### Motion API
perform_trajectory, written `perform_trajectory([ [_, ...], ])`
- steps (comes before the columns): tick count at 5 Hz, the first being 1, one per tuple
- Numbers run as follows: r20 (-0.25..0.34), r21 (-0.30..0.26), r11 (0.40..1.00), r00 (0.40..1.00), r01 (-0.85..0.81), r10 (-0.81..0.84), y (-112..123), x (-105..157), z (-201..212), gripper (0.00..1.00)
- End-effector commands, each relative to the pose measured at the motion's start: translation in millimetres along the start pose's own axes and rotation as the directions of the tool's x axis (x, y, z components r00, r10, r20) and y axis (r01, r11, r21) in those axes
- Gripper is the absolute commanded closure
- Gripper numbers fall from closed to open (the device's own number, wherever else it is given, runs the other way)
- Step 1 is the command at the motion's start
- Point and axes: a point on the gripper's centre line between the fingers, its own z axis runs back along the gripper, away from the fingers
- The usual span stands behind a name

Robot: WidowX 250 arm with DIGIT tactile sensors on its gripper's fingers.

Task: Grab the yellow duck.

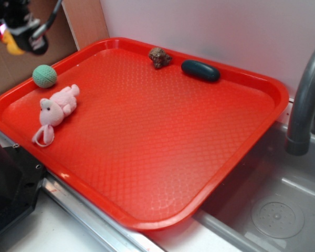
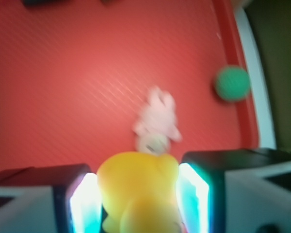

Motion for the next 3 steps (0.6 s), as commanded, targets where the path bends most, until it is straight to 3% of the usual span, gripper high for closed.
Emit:
perform_trajectory([
  [1, 0.034, -0.076, 0.996, 0.998, -0.051, 0.054, -27.4, 52.0, 24.2, 1.0],
  [2, 0.043, -0.094, 0.995, 0.998, -0.038, 0.043, -30.4, 56.1, 23.4, 1.0],
  [3, 0.067, -0.078, 0.996, 0.997, -0.035, 0.04, -30.3, 50.5, 18.4, 1.0],
])
